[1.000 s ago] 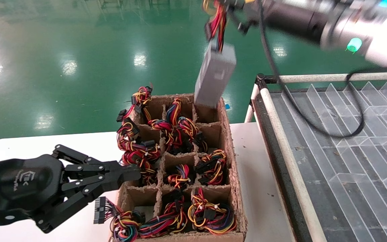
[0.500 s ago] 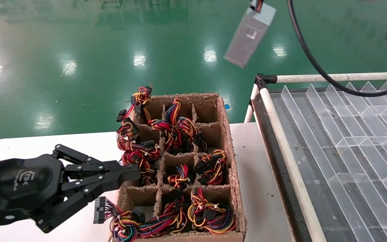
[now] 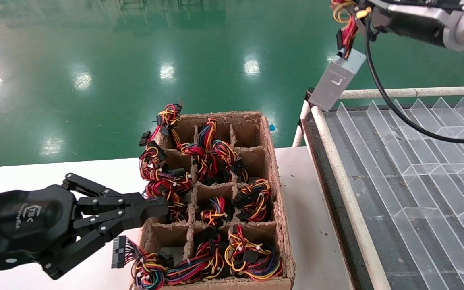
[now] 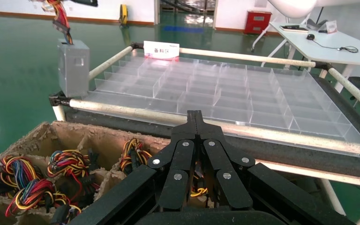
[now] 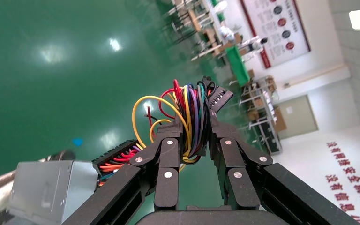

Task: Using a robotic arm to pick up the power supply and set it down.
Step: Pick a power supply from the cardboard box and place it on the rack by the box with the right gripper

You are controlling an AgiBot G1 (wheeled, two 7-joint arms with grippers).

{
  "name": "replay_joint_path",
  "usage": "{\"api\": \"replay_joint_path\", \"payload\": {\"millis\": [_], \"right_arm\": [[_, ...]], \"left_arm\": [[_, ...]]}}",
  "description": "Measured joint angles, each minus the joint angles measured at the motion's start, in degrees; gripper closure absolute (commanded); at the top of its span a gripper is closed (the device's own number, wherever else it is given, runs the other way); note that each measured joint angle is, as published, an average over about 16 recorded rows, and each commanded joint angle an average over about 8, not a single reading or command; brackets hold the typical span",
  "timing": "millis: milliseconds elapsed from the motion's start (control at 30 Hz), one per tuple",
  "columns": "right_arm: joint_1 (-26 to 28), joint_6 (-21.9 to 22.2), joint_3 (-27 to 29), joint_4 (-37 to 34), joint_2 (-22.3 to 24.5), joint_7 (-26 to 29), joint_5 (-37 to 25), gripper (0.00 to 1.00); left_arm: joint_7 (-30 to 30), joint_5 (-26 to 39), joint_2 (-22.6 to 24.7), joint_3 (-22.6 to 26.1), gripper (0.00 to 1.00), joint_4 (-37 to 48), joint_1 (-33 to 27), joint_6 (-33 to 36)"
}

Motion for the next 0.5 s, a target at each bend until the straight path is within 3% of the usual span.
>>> {"api": "replay_joint_path", "payload": {"millis": [500], "right_arm": [[1.67,3.38,-0.78,-13.64,-3.60,-8.47,1.62,1.00]], "left_arm": [[0.00,0.00,0.00,0.00,1.00,0.00,0.00,0.00]]}}
